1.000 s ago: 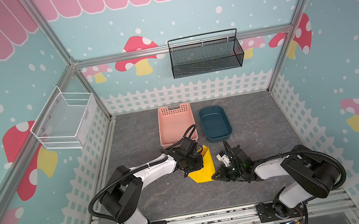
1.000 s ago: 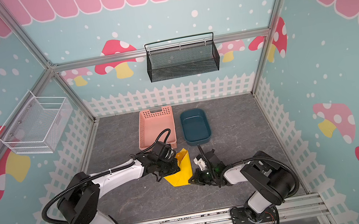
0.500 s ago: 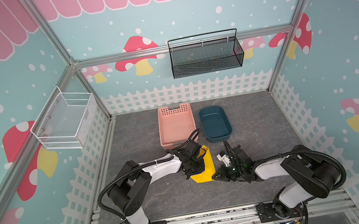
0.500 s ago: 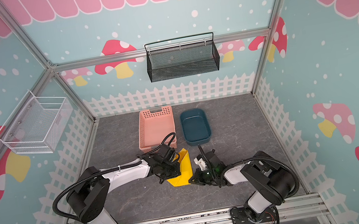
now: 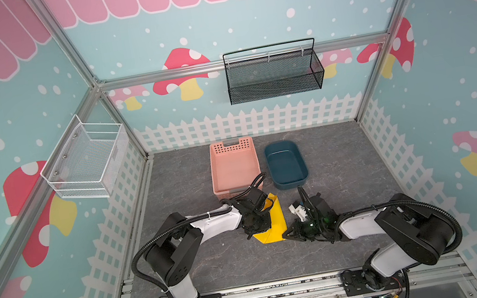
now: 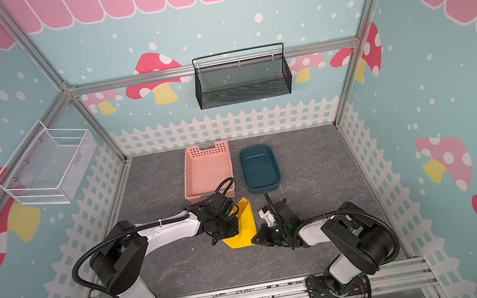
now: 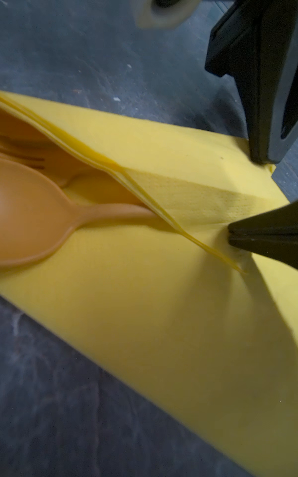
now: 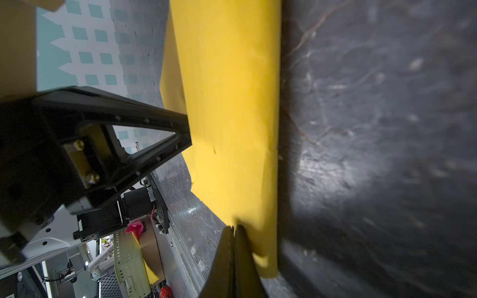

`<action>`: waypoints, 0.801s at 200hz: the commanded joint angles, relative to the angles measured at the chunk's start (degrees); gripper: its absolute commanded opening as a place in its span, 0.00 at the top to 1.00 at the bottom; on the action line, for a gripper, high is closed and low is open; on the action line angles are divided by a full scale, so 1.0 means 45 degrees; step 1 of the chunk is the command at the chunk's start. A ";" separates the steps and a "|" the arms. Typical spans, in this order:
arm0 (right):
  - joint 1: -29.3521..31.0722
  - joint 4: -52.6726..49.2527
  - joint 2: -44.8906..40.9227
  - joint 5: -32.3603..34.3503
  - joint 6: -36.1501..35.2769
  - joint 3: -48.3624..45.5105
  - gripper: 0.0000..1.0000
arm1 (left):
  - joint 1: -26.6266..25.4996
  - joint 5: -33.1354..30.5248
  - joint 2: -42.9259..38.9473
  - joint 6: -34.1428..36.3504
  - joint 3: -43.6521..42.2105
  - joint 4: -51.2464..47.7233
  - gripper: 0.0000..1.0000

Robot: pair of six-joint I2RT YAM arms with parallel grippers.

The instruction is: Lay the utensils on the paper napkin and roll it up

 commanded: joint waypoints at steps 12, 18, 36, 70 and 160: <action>-0.0137 -0.0239 -0.0368 0.0019 -0.0023 0.0492 1.00 | 0.0045 -0.0168 0.0268 0.0185 -0.0134 -0.0164 1.00; -0.0156 -0.0197 -0.0319 -0.0012 -0.0056 0.0654 1.00 | 0.0038 -0.0158 0.0278 0.0195 -0.0143 -0.0166 1.00; -0.0247 -0.0176 -0.0010 -0.0201 -0.0206 0.1196 1.00 | 0.0034 -0.0139 0.0297 0.0201 -0.0166 -0.0165 1.00; -0.0508 -0.0027 0.0886 -0.0465 -0.0447 0.2098 1.00 | 0.0029 -0.0158 0.0248 0.0193 -0.0228 -0.0174 1.00; -0.0779 0.1437 0.2849 -0.1428 -0.0161 0.2803 1.00 | 0.0035 -0.0100 0.0229 0.0209 -0.0249 -0.0175 1.00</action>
